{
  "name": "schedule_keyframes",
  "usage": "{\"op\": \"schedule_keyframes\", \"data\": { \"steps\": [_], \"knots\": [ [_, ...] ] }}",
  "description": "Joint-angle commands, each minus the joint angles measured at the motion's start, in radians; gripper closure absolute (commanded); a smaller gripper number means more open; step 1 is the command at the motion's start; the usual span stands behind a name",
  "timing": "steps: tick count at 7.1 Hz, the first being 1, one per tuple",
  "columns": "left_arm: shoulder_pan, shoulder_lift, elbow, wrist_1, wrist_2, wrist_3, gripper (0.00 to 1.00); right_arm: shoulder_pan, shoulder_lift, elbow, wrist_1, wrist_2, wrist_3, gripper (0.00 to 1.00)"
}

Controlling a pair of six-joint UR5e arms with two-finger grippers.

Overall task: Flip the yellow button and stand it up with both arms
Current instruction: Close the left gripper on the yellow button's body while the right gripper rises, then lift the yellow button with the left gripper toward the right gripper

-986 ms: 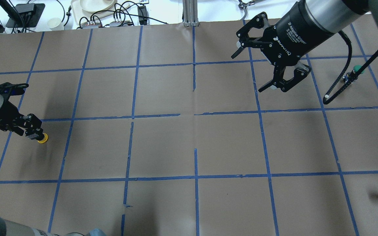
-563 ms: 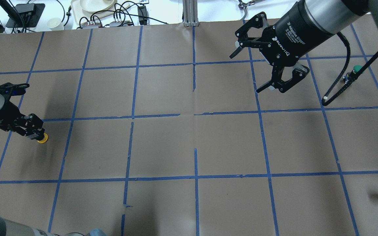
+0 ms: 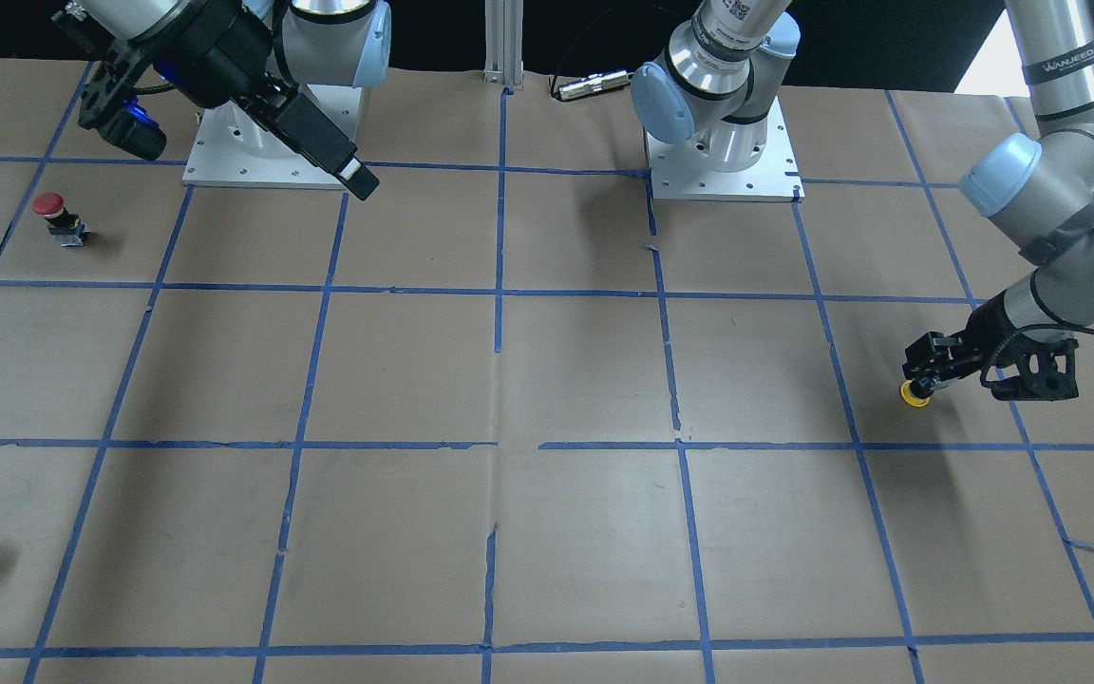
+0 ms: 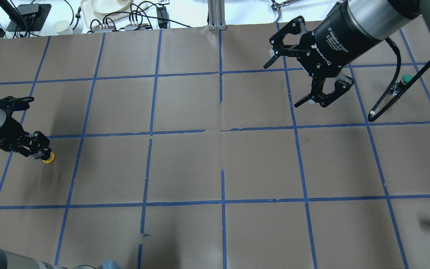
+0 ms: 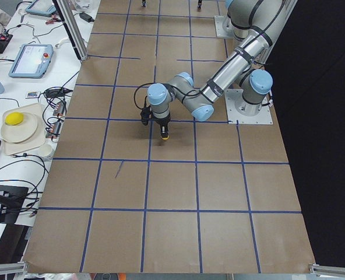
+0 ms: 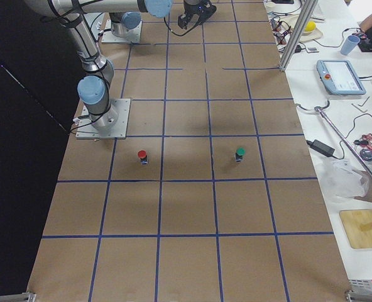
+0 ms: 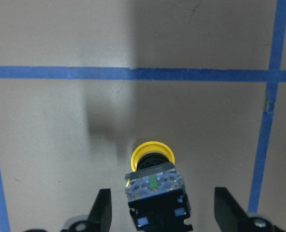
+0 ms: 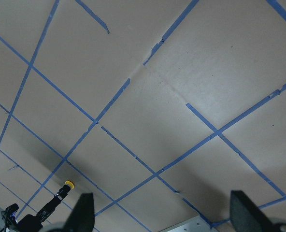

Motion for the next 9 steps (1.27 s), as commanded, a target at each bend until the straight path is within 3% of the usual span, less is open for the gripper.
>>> {"op": "schedule_keyframes", "data": {
  "steps": [1, 2, 3, 4, 7, 9],
  "knots": [
    [0.0, 0.002, 0.002, 0.004, 0.003, 0.001, 0.28, 0.0, 0.0, 0.001, -0.002, 0.0, 0.0, 0.0],
    [0.0, 0.0, 0.0, 0.006, 0.007, 0.004, 0.6, 0.0, 0.0, 0.001, -0.004, 0.002, 0.0, 0.0],
    [0.0, 0.0, 0.002, 0.007, 0.005, 0.01, 0.78, 0.0, 0.0, 0.001, -0.001, -0.001, 0.0, 0.0],
    [0.0, 0.002, 0.009, 0.016, 0.003, 0.012, 0.9, 0.0, 0.0, 0.001, -0.002, 0.002, 0.0, 0.0],
    [-0.046, 0.016, 0.097, -0.067, -0.008, 0.01, 0.92, 0.0, -0.002, 0.001, -0.004, 0.003, -0.001, 0.0],
    [-0.138, 0.084, 0.213, -0.344, -0.108, 0.006, 0.91, 0.0, 0.001, 0.002, -0.007, 0.013, -0.014, 0.0]
  ]
}}
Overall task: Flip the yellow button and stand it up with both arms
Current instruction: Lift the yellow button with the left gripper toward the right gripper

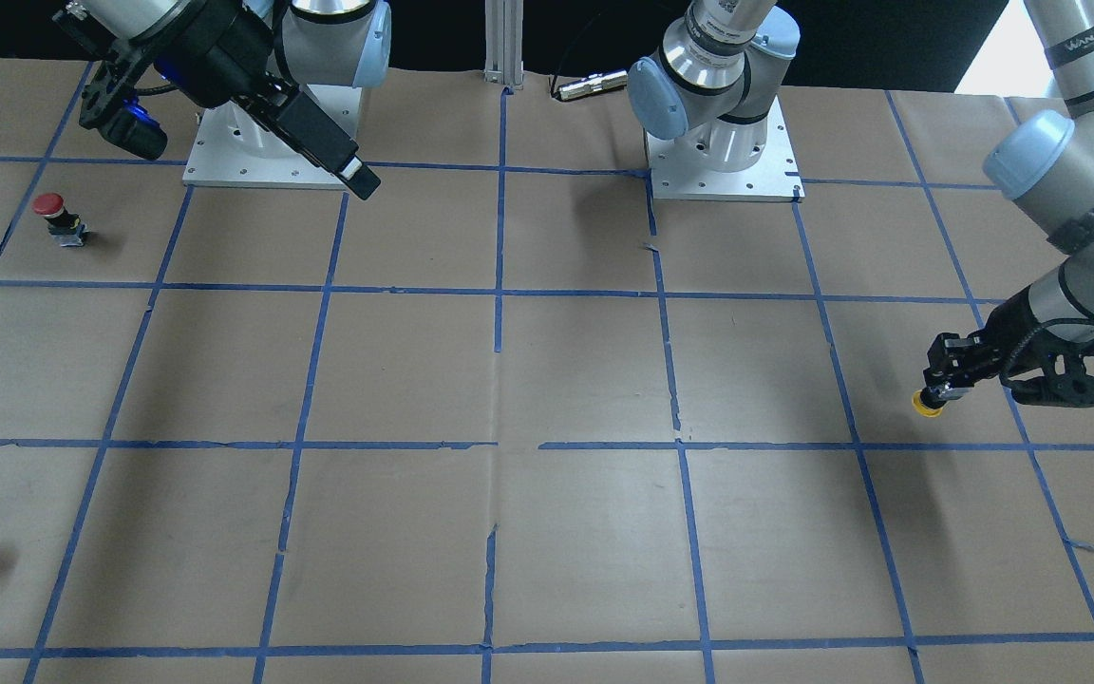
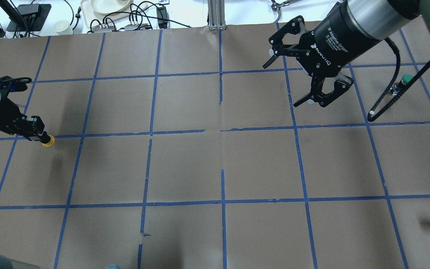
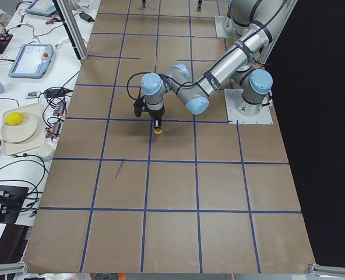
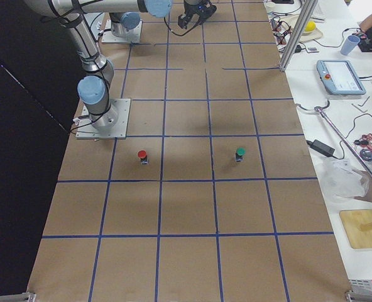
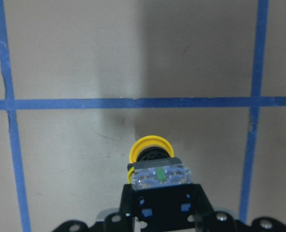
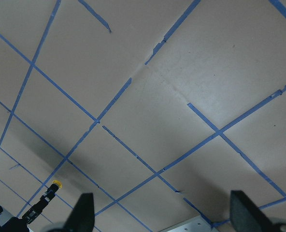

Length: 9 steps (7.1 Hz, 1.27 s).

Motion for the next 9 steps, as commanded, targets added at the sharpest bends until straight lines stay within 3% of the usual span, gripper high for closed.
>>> {"op": "schedule_keyframes", "data": {
  "steps": [1, 2, 4, 6, 8, 9],
  "knots": [
    [-0.111, 0.076, 0.106, -0.313, -0.217, -0.005, 0.91, -0.002, 0.006, -0.002, -0.005, 0.014, 0.003, 0.0],
    [-0.17, 0.116, 0.112, -0.395, -0.351, -0.01, 0.91, -0.022, 0.006, -0.002, -0.003, 0.025, 0.003, 0.0],
    [-0.289, 0.192, 0.114, -0.539, -0.65, -0.013, 0.91, -0.066, 0.009, 0.001, -0.005, 0.188, 0.005, 0.0],
    [-0.408, 0.24, 0.098, -0.561, -0.934, -0.037, 0.91, -0.066, 0.018, 0.009, -0.002, 0.283, 0.049, 0.0],
    [-0.433, 0.256, 0.095, -0.625, -1.247, -0.125, 0.91, -0.065, 0.029, 0.021, -0.002, 0.371, 0.1, 0.0],
    [-0.457, 0.272, 0.094, -0.626, -1.289, -0.139, 0.91, -0.065, 0.029, 0.038, -0.003, 0.412, 0.101, 0.0]
  ]
}}
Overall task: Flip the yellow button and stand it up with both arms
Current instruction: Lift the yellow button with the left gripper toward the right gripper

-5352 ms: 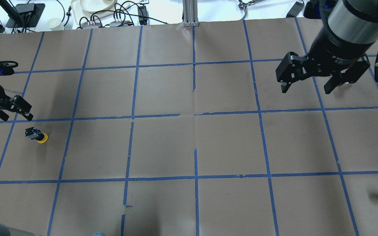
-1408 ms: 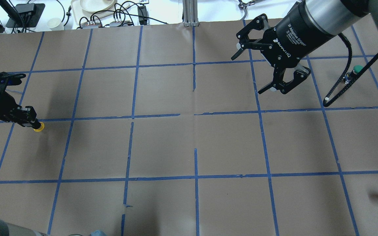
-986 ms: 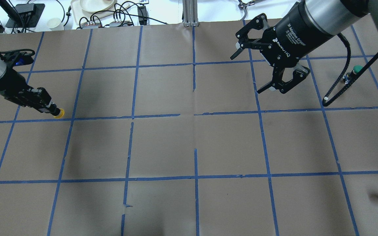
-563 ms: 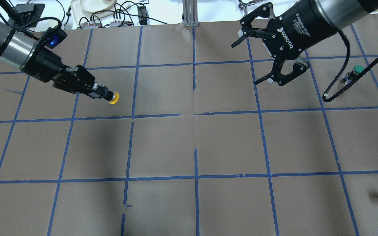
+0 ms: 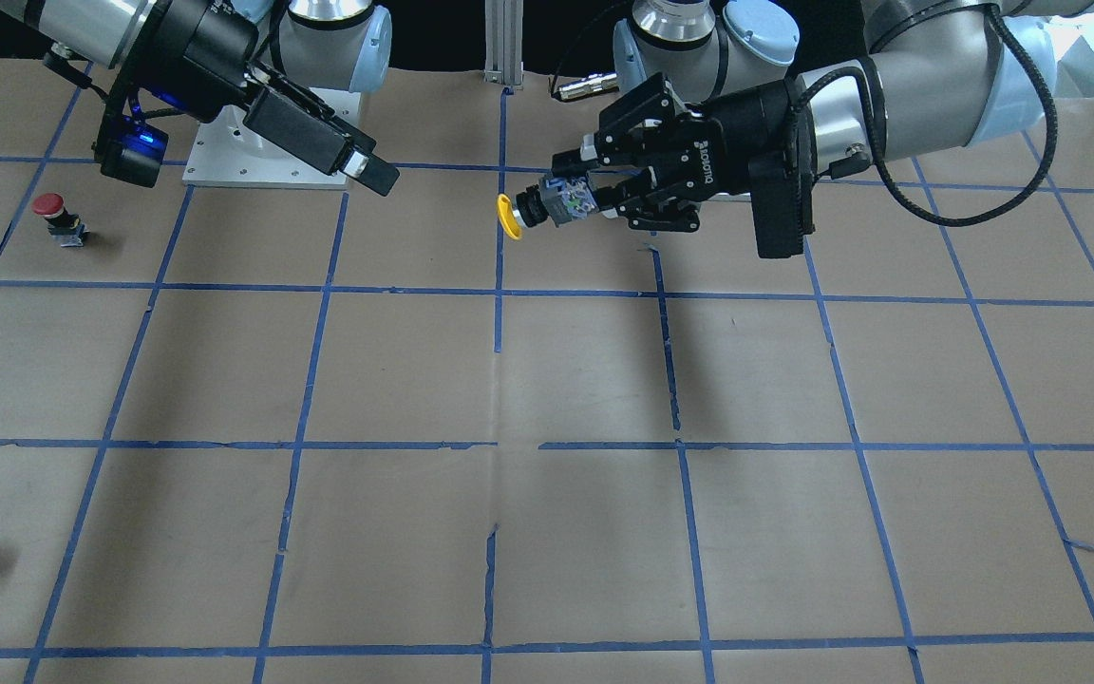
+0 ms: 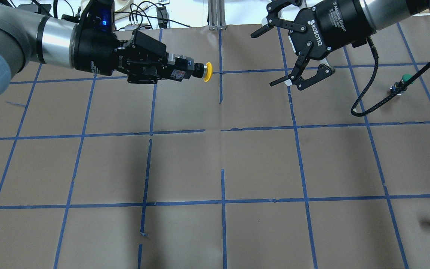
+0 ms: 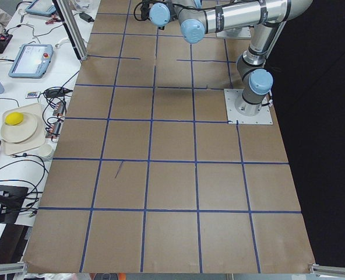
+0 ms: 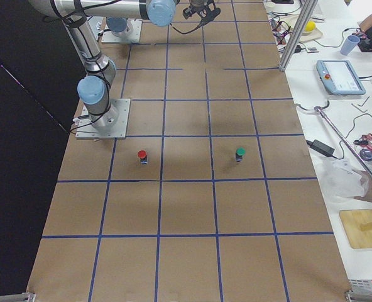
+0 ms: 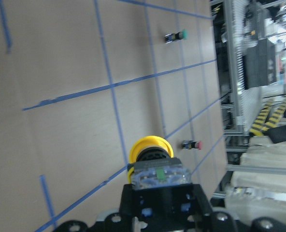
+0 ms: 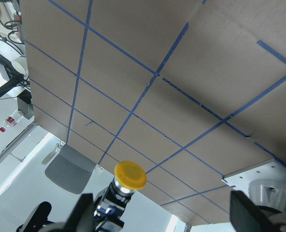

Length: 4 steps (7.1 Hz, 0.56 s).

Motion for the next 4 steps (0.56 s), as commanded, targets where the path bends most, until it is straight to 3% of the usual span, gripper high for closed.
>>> {"op": "schedule_keyframes", "data": {
  "steps": [1, 2, 4],
  "knots": [
    [-0.057, 0.028, -0.012, -0.023, -0.188, -0.032, 0.91, 0.001, 0.003, 0.024, 0.0, 0.055, 0.033, 0.0],
    [-0.074, 0.028, -0.038, -0.021, -0.251, -0.034, 0.91, 0.001, 0.0, 0.023, 0.0, 0.095, 0.073, 0.0],
    [-0.077, 0.032, -0.061, -0.012, -0.253, -0.034, 0.91, 0.001, -0.001, 0.012, -0.034, 0.144, 0.114, 0.0]
  ]
}}
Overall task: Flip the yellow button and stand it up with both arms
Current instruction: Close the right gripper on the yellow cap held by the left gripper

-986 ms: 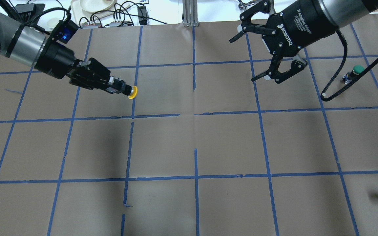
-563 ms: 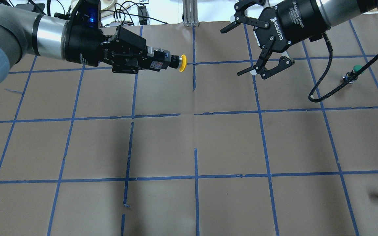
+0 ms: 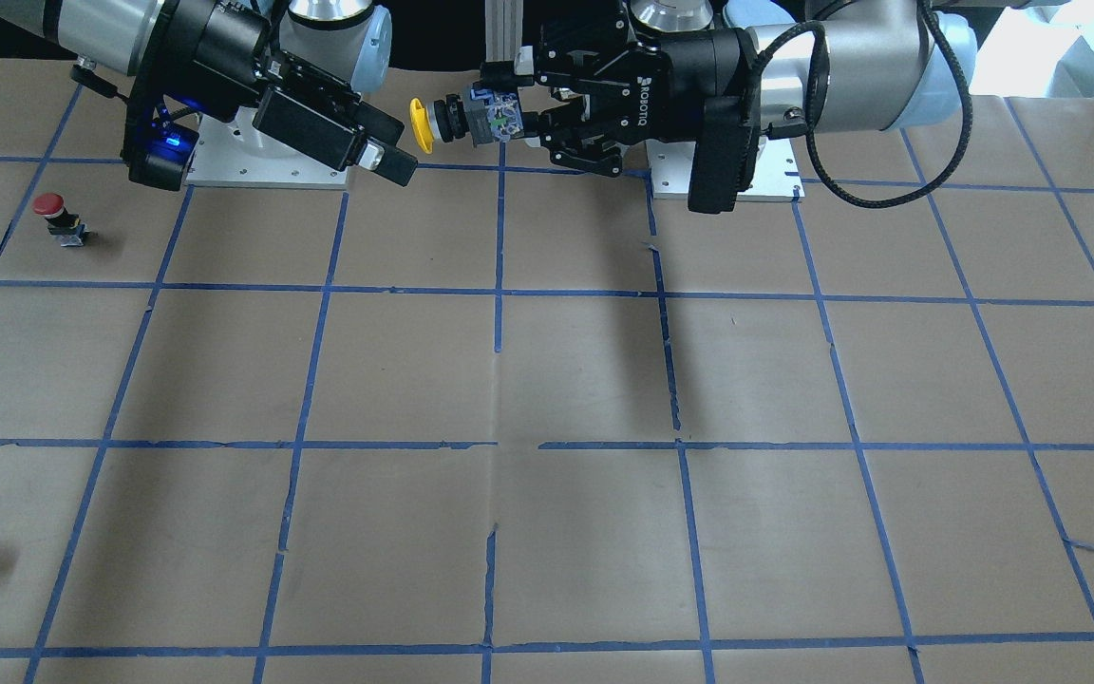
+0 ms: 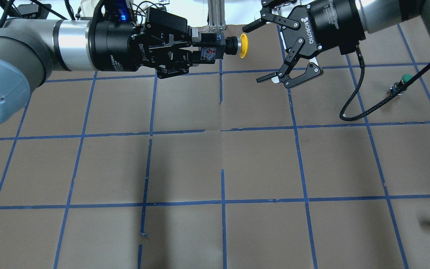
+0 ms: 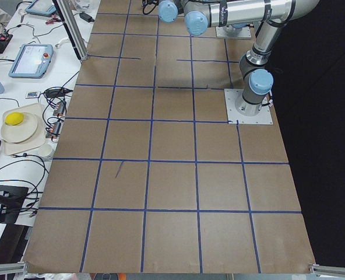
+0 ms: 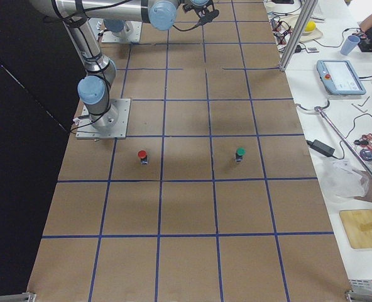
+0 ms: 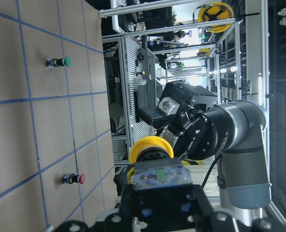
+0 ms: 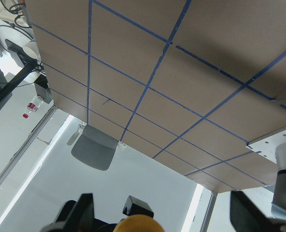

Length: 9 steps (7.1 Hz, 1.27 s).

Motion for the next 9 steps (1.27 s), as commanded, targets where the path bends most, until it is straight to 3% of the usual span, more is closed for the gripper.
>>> {"op": "schedule_keyframes", "data": {
  "steps": [1, 3, 7, 8, 9],
  "knots": [
    [-0.004, 0.003, -0.009, 0.003, -0.014, 0.001, 0.91, 0.0, -0.004, -0.004, -0.026, 0.056, 0.03, 0.0],
    [-0.004, 0.001, -0.011, 0.004, -0.012, 0.001, 0.91, 0.002, -0.007, 0.007, -0.024, 0.064, 0.056, 0.01],
    [-0.004, -0.002, -0.011, 0.006, -0.014, 0.001, 0.91, 0.007, -0.012, 0.01, -0.011, 0.075, 0.056, 0.18],
    [-0.004, 0.001, -0.011, 0.006, -0.015, 0.001, 0.91, 0.008, -0.012, 0.01, -0.01, 0.075, 0.056, 0.26],
    [-0.006, 0.003, -0.009, 0.006, -0.015, 0.001, 0.91, 0.008, -0.013, 0.01, -0.01, 0.073, 0.056, 0.45]
  ]
}}
